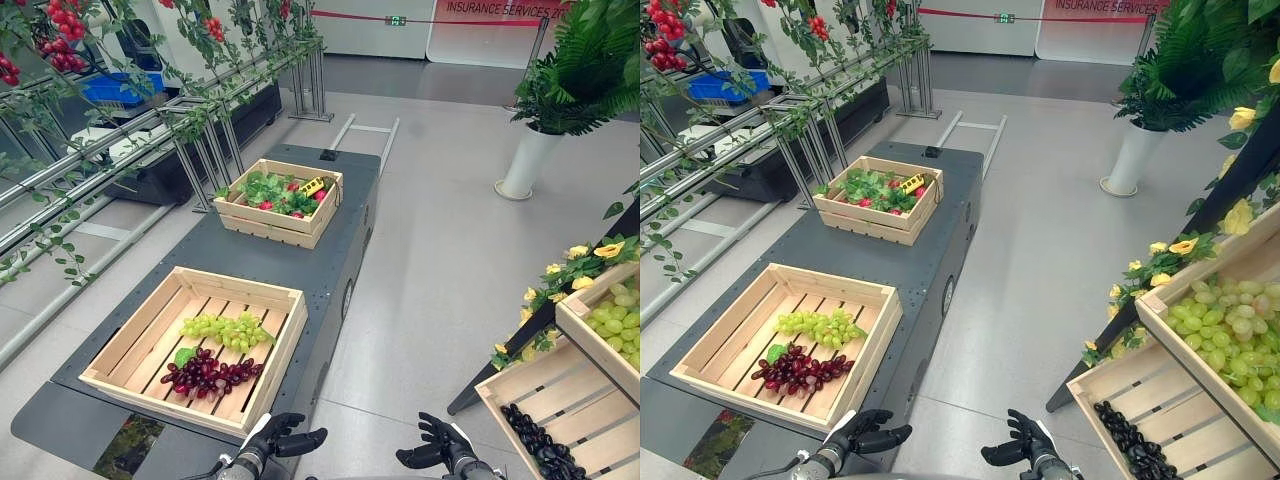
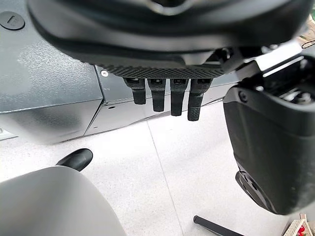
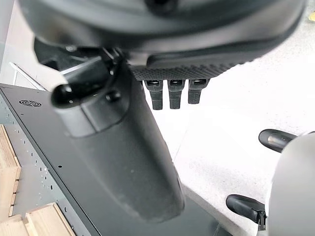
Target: Pick up the fruits from the basket on one side to the basket on the other side
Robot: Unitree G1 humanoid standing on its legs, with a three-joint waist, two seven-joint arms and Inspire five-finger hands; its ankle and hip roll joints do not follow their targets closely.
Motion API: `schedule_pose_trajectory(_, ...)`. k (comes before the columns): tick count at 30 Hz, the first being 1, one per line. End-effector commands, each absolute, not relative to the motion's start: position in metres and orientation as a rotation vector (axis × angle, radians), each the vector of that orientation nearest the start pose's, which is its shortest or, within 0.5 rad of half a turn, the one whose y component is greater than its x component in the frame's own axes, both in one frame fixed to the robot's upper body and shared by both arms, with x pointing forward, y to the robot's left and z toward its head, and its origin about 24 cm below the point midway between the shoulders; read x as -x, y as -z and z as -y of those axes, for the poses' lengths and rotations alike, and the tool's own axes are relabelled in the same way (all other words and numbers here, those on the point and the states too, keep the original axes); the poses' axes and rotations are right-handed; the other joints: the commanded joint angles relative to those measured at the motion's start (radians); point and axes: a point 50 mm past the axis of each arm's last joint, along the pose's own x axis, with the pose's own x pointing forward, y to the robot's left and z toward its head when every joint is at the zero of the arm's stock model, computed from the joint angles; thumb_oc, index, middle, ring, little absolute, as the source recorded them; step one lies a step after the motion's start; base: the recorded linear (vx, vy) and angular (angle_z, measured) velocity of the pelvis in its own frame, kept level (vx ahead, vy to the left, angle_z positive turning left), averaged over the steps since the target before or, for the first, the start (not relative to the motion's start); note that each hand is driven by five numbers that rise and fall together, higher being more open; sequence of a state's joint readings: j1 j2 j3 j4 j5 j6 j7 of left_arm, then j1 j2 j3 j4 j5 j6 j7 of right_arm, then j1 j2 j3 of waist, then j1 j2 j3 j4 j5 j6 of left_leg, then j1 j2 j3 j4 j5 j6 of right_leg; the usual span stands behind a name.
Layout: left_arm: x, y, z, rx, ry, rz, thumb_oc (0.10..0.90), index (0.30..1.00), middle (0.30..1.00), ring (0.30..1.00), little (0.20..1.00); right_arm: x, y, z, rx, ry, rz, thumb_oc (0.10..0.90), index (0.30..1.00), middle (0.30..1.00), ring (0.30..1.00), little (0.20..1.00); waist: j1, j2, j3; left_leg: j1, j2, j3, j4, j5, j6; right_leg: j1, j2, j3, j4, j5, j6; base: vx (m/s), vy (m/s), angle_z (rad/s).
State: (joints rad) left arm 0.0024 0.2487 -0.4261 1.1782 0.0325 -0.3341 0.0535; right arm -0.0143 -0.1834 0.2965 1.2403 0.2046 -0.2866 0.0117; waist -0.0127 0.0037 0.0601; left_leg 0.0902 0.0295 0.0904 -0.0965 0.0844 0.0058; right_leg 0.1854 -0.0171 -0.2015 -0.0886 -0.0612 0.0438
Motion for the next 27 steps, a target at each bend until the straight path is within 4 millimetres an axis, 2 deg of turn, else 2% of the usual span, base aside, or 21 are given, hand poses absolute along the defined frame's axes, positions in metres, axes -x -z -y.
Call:
schedule_pose_trajectory(1, -0.151, 0.139, -0.166, -0.426, 0.332, -0.707, 0.800, 0.900, 0.900, 0.900, 0.900, -0.149, 0.143, 0.189, 0.172, -0.087, -0.828, 0.800, 0.900, 0.900, 0.900, 0.900, 0.013, -0.003, 0.042, 0.092, -0.037, 0.030, 0.009, -0.200, 0.017, -0.011, -0.019, -0.001, 0.029, -0.025, 0.015, 0.00, 0.000, 0.00)
schedule_pose_trajectory(16, -0.154, 0.136, -0.160, -0.518, 0.434, -0.648, 0.800, 0.900, 0.900, 0.900, 0.900, -0.152, 0.142, 0.184, 0.132, -0.138, -0.815, 0.800, 0.900, 0.900, 0.900, 0.900, 0.010, -0.003, 0.043, 0.091, -0.035, 0.037, 0.009, -0.200, 0.015, -0.015, -0.018, 0.002, 0.033, -0.027, 0.015, 0.00, 0.000, 0.00)
schedule_pose_trajectory(24, -0.170, 0.121, -0.146, -0.552, 0.540, -0.474, 0.800, 0.900, 0.900, 0.900, 0.900, -0.156, 0.140, 0.185, 0.157, -0.164, -0.803, 0.800, 0.900, 0.900, 0.900, 0.900, 0.007, 0.003, 0.058, 0.086, -0.034, 0.041, 0.009, -0.197, 0.016, -0.024, -0.018, 0.007, 0.040, -0.027, 0.016, 0.00, 0.000, 0.00)
schedule_pose_trajectory(27, -0.183, 0.107, -0.142, -0.521, 0.498, -0.346, 0.800, 0.900, 0.900, 0.900, 0.900, -0.159, 0.139, 0.186, 0.164, -0.167, -0.797, 0.800, 0.900, 0.900, 0.900, 0.900, 0.007, 0.005, 0.063, 0.083, -0.034, 0.038, 0.009, -0.196, 0.014, -0.027, -0.018, 0.008, 0.042, -0.028, 0.016, 0.00, 0.000, 0.00)
